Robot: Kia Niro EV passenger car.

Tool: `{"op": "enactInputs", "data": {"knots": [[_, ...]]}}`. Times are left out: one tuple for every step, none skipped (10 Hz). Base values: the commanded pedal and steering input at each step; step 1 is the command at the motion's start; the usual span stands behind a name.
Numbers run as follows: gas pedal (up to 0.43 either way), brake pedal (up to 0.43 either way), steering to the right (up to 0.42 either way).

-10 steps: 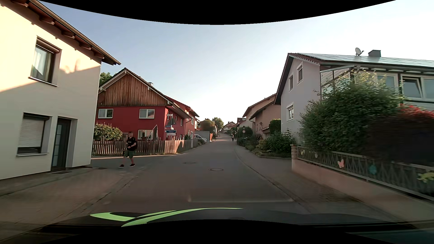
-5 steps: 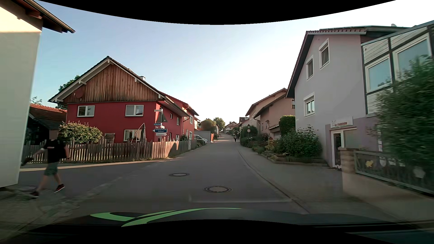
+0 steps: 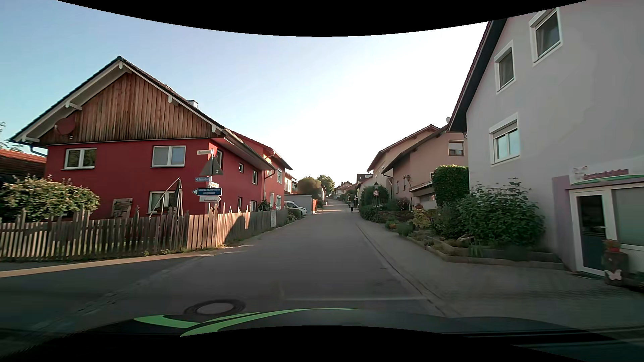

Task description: Follow the waypoints while adhering to traffic rules and regulations

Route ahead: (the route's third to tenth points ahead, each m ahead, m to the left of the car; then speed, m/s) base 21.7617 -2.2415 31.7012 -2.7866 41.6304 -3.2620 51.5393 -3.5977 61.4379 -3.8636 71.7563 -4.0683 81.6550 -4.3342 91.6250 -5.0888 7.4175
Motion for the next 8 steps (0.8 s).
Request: {"op": "enactInputs", "data": {"knots": [[0.189, 0.000, 0.012], [0.177, 0.000, 0.014], [0.177, 0.000, 0.017], [0.177, 0.000, 0.020], [0.177, 0.000, 0.020], [0.177, 0.000, 0.017], [0.177, 0.000, 0.016], [0.177, 0.000, 0.014]]}}
